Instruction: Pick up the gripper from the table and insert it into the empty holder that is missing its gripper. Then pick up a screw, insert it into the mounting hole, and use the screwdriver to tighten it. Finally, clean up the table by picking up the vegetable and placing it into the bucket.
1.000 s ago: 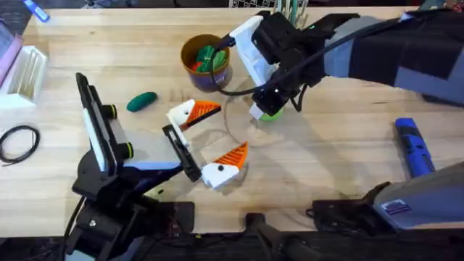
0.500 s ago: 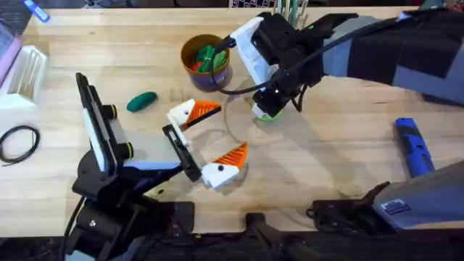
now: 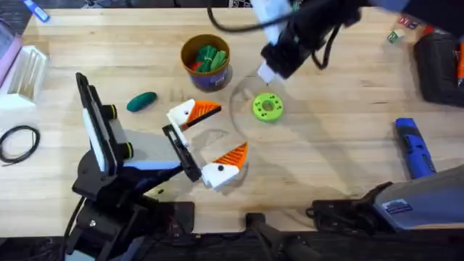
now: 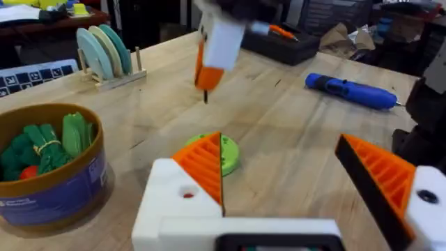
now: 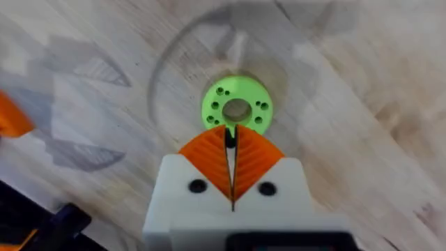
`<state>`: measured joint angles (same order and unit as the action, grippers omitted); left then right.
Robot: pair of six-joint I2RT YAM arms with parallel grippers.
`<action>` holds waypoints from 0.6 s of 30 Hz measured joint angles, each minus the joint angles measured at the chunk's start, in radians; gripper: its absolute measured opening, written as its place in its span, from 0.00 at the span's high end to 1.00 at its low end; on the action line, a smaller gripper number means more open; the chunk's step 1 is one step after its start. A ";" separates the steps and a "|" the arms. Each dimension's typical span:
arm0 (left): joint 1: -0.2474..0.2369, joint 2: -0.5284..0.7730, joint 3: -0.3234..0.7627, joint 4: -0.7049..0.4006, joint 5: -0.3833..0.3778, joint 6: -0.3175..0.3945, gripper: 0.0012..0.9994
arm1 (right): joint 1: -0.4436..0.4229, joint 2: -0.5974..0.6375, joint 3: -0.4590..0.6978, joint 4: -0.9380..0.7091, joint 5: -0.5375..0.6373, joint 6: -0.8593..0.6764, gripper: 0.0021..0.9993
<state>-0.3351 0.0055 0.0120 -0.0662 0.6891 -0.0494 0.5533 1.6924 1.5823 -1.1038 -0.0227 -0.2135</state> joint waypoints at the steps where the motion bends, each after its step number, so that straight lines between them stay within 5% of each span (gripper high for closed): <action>1: 0.000 0.000 0.000 0.000 0.000 0.000 0.01 | 0.001 0.000 0.033 -0.020 0.000 -0.003 0.99; 8: 0.000 0.000 0.000 0.000 0.000 0.000 0.01 | 0.049 -0.002 0.218 -0.116 -0.007 -0.015 1.00; 18: 0.000 0.000 0.000 0.000 0.000 0.000 0.01 | 0.234 -0.006 0.238 -0.082 -0.131 -0.050 1.00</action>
<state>-0.3351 0.0051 0.0120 -0.0662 0.6891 -0.0490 0.7876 1.6859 1.8206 -1.1854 -0.1532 -0.2634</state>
